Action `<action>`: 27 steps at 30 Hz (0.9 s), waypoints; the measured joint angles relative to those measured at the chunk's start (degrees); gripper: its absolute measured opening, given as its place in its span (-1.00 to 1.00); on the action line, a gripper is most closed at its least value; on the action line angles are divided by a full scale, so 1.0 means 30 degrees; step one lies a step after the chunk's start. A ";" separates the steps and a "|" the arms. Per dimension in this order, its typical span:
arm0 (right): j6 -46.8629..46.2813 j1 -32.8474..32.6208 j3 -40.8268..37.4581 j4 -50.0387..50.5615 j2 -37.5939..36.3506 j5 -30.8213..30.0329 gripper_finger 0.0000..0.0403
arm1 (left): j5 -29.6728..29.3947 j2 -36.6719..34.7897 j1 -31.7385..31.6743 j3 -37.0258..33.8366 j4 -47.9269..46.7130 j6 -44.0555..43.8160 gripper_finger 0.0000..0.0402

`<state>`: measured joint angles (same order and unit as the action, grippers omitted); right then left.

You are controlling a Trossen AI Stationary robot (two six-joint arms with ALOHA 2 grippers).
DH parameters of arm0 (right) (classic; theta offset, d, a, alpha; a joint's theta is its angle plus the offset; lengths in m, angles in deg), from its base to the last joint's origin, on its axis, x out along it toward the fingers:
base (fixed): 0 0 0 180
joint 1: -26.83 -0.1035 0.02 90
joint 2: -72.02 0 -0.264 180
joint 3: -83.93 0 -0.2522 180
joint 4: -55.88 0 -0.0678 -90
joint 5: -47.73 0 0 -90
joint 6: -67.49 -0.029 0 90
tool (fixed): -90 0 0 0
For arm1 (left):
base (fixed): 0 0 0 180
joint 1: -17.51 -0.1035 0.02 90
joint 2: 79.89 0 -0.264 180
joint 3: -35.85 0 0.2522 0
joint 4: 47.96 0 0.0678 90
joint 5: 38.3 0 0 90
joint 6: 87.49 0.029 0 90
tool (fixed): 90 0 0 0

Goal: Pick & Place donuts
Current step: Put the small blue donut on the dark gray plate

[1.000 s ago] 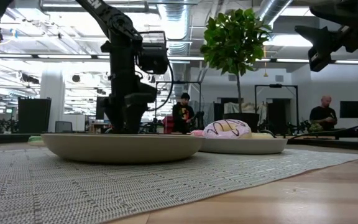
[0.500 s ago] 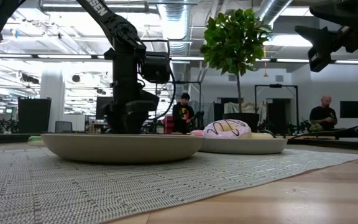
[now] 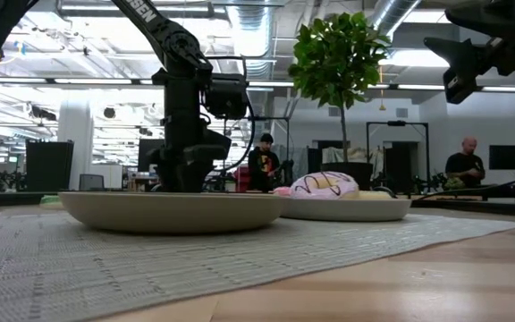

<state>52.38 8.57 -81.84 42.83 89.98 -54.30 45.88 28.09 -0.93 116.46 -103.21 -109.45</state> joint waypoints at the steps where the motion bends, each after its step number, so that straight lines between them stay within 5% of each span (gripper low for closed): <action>1: 0.0000 0.0000 0.0000 0.0000 -0.0007 0.0000 -0.20 | -0.0157 0.0000 0.0000 0.0000 -0.0004 -0.0030 0.27; 27: -0.0474 0.0000 0.0000 0.0430 0.0000 0.0000 -0.20 | -0.0860 -0.0015 0.0117 0.0845 -0.1193 -0.0204 0.24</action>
<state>50.95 8.57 -81.84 44.12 89.98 -54.30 43.30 28.05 -0.58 119.00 -106.79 -110.06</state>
